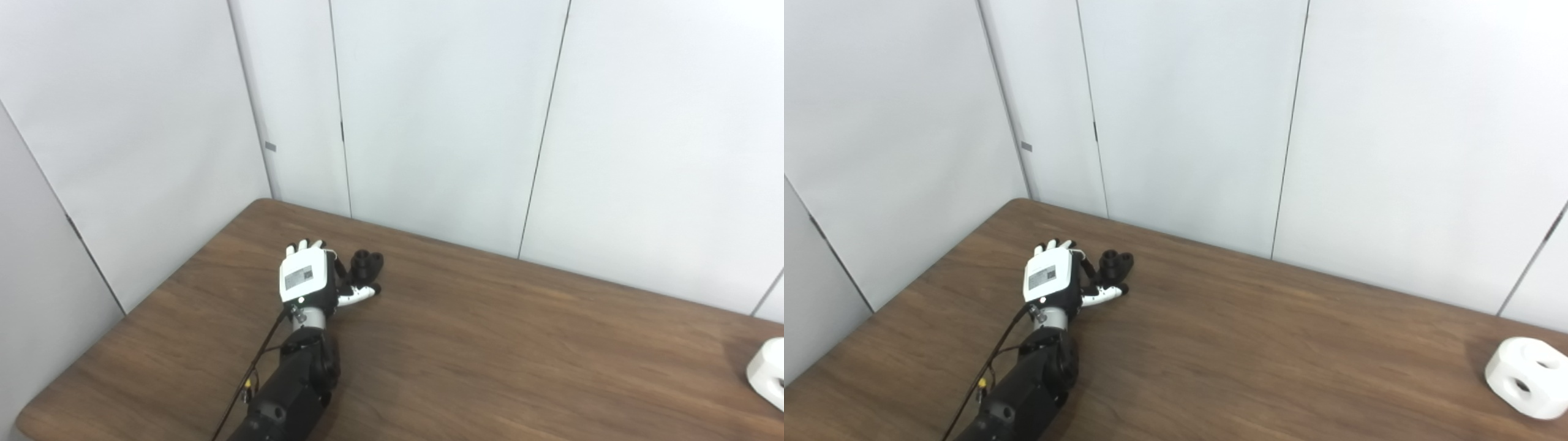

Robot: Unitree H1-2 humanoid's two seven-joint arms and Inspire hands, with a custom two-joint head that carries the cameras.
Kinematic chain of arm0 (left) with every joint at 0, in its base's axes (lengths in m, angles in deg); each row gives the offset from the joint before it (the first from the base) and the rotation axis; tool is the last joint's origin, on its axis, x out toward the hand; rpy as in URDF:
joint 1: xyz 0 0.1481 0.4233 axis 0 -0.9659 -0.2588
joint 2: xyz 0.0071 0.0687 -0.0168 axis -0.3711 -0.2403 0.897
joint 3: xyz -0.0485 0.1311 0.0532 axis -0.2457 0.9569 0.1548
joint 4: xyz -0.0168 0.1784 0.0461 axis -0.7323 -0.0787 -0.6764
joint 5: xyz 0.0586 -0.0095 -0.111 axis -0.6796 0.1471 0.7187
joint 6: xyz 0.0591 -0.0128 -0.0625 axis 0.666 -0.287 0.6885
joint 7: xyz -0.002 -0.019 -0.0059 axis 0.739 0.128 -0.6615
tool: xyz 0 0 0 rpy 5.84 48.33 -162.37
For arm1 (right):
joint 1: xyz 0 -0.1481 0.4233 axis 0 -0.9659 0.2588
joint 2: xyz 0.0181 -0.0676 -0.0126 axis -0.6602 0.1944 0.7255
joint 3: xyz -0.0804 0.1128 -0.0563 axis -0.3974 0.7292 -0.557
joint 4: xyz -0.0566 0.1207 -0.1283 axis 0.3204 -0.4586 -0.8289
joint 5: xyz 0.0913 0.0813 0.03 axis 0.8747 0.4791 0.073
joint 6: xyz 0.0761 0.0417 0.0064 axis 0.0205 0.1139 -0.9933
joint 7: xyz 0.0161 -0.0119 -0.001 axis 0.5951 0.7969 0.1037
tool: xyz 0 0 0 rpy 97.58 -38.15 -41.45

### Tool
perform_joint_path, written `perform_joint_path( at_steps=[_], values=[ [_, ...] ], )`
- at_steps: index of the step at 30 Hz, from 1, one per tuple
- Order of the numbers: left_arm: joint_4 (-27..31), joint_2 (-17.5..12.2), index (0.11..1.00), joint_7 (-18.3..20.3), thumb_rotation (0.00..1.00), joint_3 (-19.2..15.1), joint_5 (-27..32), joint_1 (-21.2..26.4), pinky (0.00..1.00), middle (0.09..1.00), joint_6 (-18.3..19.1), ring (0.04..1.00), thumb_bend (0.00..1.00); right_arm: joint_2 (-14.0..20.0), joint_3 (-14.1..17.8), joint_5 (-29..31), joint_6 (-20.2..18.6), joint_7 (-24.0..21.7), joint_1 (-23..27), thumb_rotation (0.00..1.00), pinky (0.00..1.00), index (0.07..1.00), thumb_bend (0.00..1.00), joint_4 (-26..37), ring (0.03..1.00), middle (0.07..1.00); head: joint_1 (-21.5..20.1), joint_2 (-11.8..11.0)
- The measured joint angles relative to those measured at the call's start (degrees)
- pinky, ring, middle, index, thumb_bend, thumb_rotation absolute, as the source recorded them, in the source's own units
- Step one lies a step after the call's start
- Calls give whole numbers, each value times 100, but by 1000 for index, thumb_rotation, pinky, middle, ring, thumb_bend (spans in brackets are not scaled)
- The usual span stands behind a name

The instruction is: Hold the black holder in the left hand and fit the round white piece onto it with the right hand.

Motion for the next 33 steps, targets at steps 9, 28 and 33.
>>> perform_joint_path(
  at_steps=[9,28,33],
  values=[
    [88,-59,481,8,47,131,128,-25,1000,884,-2,949,521,-75,52,-18,-6,44,-27,942,966,966,749,29,998,987,-26,18],
    [1222,-386,482,1241,51,967,287,-191,1000,927,-46,984,521,-177,134,-128,-34,146,-52,936,961,954,740,90,993,975,-316,88],
    [1483,-398,482,1642,51,1278,326,-160,1000,931,-265,988,521,-196,133,-144,-35,162,-55,936,941,948,738,103,985,968,-431,132]
  ],
)
